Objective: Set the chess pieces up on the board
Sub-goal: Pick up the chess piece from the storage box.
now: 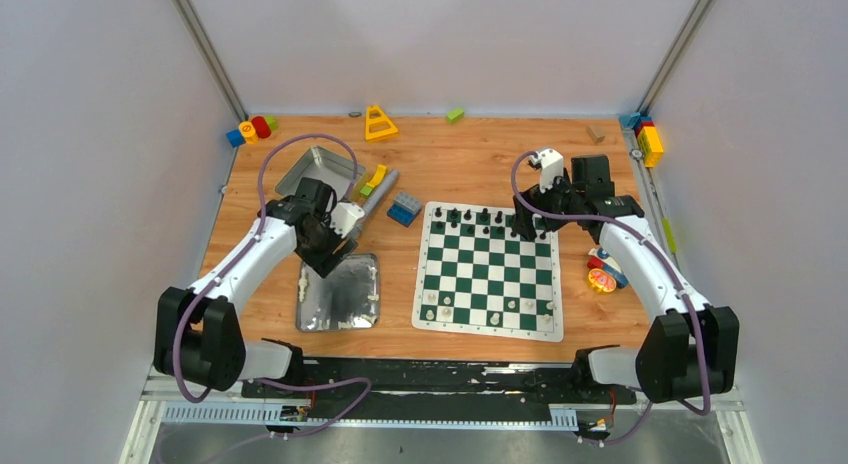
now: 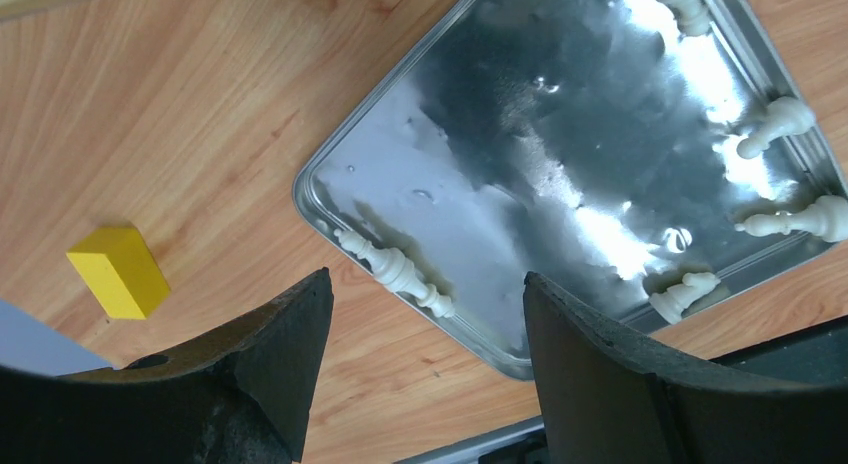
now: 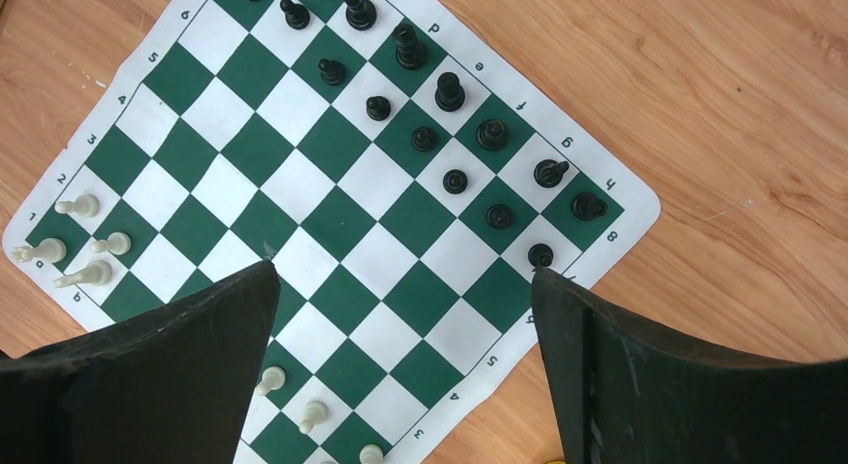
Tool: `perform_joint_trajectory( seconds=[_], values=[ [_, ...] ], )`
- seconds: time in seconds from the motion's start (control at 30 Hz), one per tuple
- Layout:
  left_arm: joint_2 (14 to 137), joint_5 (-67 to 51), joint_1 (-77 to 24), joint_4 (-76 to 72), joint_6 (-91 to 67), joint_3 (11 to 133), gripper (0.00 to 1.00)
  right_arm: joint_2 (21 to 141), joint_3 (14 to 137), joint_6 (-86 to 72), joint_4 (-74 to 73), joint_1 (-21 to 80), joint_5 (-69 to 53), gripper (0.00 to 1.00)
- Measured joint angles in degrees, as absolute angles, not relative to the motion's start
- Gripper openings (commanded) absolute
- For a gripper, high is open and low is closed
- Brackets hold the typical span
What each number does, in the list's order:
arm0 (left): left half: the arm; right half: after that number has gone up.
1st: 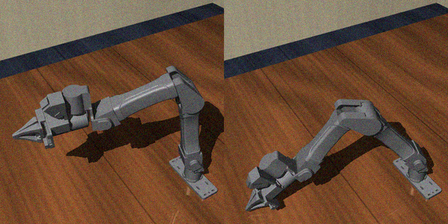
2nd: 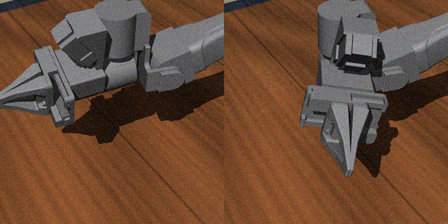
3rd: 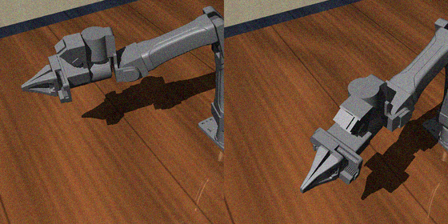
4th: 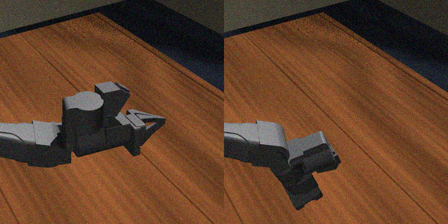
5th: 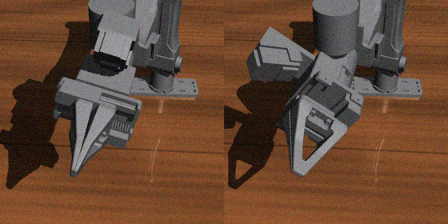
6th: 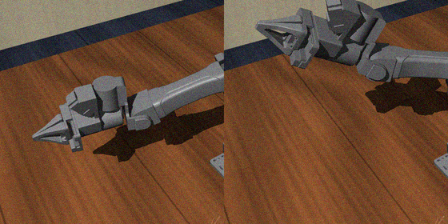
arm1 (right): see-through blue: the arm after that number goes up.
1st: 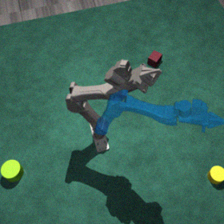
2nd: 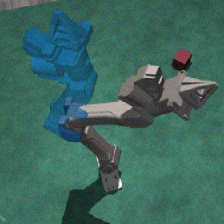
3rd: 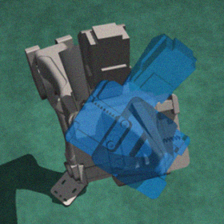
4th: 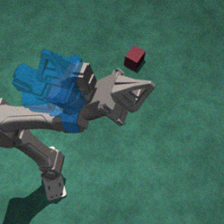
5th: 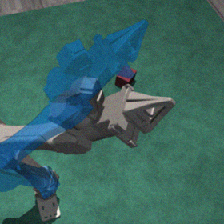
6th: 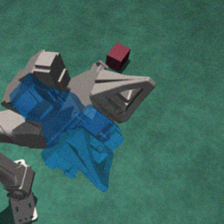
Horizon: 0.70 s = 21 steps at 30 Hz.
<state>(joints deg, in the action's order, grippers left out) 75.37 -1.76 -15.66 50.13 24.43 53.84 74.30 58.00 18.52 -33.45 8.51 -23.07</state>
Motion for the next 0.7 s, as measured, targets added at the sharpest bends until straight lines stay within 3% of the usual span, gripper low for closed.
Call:
perform_joint_trajectory(
  seconds=[0.3,0.7],
  values=[
    [76.3,-1.7,-14.3,50.9,24.2,51.8,0.69,73.2,58.0,18.6,-33.5,9.0,-23.1,0.99],
    [74.3,-17.5,-20.1,50.7,34.1,51.6,0.64,73.2,58.0,18.7,-33.5,10.4,-23.0,0.99]
  ],
)
